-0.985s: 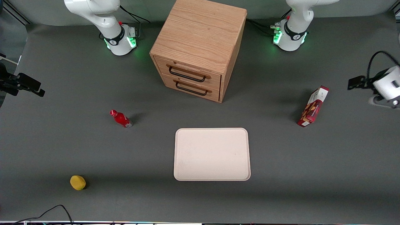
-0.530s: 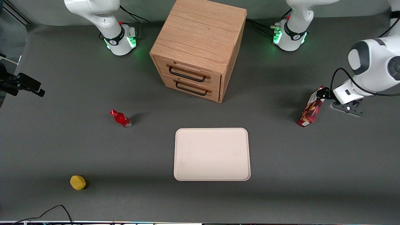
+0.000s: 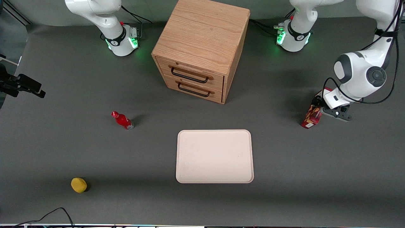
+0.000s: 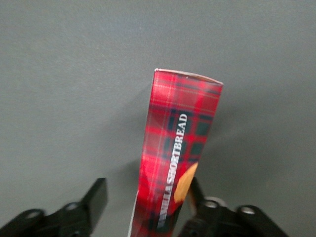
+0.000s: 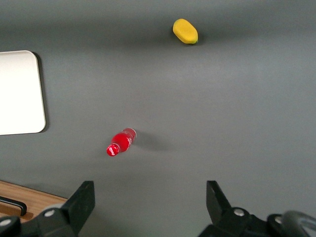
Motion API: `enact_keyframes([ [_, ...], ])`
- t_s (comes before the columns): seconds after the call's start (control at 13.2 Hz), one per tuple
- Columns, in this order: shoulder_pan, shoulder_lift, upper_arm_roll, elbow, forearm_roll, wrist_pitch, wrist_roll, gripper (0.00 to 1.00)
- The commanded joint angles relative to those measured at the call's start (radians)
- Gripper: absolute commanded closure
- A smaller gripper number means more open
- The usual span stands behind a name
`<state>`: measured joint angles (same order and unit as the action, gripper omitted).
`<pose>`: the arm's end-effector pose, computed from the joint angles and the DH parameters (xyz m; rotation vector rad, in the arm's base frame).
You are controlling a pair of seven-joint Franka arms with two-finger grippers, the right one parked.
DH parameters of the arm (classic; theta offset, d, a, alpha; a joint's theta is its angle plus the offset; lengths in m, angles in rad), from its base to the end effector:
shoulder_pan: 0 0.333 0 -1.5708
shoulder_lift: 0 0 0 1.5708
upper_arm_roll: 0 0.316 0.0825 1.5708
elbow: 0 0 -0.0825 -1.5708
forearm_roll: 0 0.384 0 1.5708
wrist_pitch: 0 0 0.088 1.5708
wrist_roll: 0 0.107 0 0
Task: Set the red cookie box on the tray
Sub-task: 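Lower the open left gripper over the box and close on it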
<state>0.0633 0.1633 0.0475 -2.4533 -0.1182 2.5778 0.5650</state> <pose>0.4771 0.0556 0.2302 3.0304 -0.5413 -0.0282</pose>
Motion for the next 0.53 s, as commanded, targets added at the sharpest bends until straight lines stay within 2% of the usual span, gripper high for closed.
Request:
enact_keyframes([
  [0.0,-0.005,-0.002,0.002,0.017,-0.070,-0.010,0.024,1.00],
  [0.23,-0.008,-0.037,-0.001,0.198,-0.074,-0.308,-0.068,1.00],
  [0.45,-0.011,-0.048,-0.052,0.460,-0.064,-0.564,-0.248,1.00],
])
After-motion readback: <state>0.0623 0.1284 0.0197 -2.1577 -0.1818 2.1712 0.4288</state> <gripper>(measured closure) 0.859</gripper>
